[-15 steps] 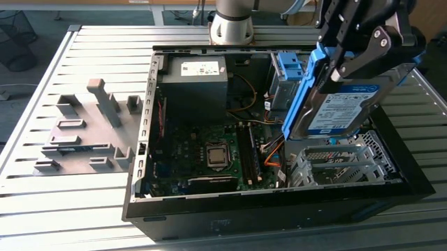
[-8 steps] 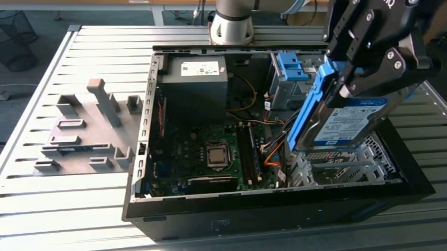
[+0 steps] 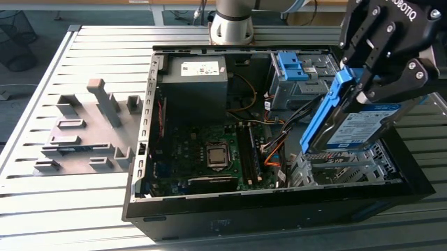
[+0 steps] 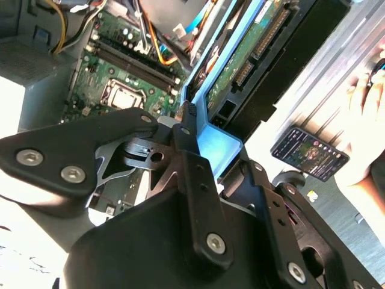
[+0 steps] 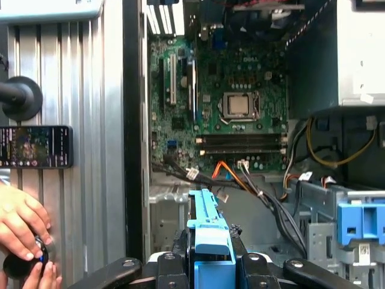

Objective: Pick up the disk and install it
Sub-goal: 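Insert the disk into the insertion slot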

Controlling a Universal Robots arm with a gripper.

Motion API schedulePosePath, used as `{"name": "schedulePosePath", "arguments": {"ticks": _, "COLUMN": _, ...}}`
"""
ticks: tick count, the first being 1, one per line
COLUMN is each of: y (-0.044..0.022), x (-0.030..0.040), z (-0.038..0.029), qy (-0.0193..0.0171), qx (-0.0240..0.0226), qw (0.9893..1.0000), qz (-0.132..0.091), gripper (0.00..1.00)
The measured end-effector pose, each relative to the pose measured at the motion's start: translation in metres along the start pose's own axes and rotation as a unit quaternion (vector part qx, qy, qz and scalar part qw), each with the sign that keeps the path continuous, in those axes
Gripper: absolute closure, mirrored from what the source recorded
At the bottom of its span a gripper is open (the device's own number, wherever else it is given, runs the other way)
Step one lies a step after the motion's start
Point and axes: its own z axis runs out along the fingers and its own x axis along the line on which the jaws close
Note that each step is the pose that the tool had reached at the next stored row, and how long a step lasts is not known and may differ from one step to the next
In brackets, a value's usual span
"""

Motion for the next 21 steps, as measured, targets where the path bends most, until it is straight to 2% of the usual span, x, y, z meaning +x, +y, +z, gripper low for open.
{"name": "schedulePosePath", "arguments": {"ticks": 4, "y": -0.0087, "x": -0.0003, "z": 0.0040, "qy": 0.0000, "qx": 0.0000, "qw": 1.0000, "qz": 0.000, "gripper": 0.63}}
{"name": "schedulePosePath", "arguments": {"ticks": 21, "y": -0.0119, "x": 0.0011, "z": 0.0132, "qy": -0.0006, "qx": 0.0000, "qw": 1.0000, "qz": 0.000, "gripper": 0.63}}
